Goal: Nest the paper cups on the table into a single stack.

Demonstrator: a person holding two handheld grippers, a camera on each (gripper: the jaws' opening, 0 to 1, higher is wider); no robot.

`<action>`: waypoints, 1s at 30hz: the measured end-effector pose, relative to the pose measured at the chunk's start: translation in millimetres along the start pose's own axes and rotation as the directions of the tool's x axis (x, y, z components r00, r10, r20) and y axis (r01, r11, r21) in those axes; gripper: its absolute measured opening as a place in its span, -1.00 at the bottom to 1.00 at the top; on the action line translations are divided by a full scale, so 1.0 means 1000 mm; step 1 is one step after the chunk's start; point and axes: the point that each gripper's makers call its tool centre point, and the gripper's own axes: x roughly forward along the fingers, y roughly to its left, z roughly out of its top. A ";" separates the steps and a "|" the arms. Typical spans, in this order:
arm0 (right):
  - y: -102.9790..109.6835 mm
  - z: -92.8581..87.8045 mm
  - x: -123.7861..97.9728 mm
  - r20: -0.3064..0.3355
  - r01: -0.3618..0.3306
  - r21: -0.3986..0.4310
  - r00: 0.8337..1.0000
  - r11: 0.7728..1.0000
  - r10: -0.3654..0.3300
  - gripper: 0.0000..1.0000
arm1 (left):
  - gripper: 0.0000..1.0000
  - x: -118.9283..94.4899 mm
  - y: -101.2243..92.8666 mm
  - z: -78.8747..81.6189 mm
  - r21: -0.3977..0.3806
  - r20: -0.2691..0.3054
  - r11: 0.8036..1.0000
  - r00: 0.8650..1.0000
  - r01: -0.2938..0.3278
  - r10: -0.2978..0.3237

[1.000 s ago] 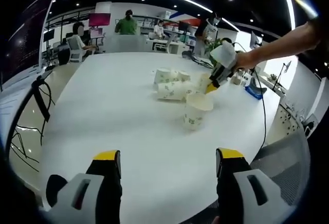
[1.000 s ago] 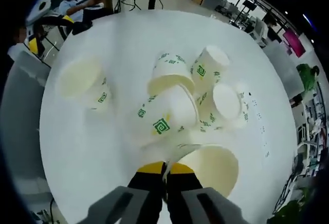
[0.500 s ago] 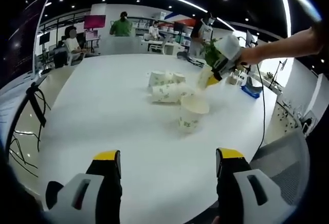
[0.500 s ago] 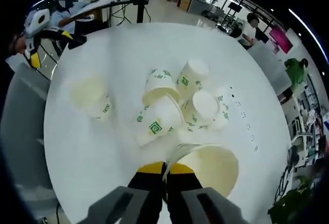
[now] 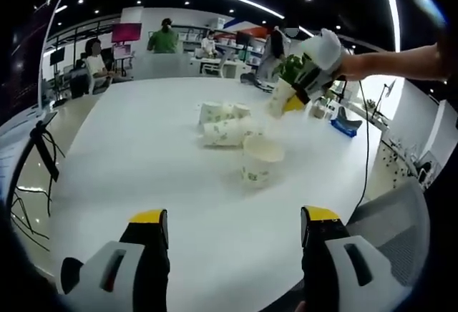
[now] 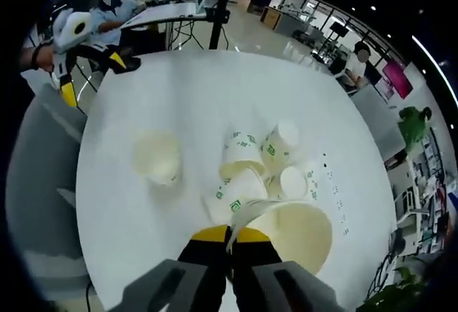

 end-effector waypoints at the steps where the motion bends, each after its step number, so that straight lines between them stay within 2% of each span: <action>1: 0.003 0.003 -0.001 0.000 -0.006 -0.009 1.000 1.000 0.006 -1.00 | 0.50 0.000 0.000 0.000 0.000 0.000 1.000 1.000 0.000 0.000; 11: 0.033 0.035 -0.010 -0.001 -0.055 -0.113 0.998 0.992 0.055 -1.00 | 0.50 0.001 0.001 0.000 -0.002 0.008 1.000 1.000 0.001 -0.001; 15: 0.048 0.048 -0.014 -0.008 -0.092 -0.166 0.996 0.982 0.092 -1.00 | 0.50 0.001 0.001 0.000 -0.004 0.009 1.000 1.000 0.001 0.000; 30: 0.077 0.067 -0.005 -0.043 -0.185 -0.296 0.983 0.937 0.180 -1.00 | 0.49 0.003 0.005 -0.005 -0.013 0.010 1.000 1.000 -0.010 0.010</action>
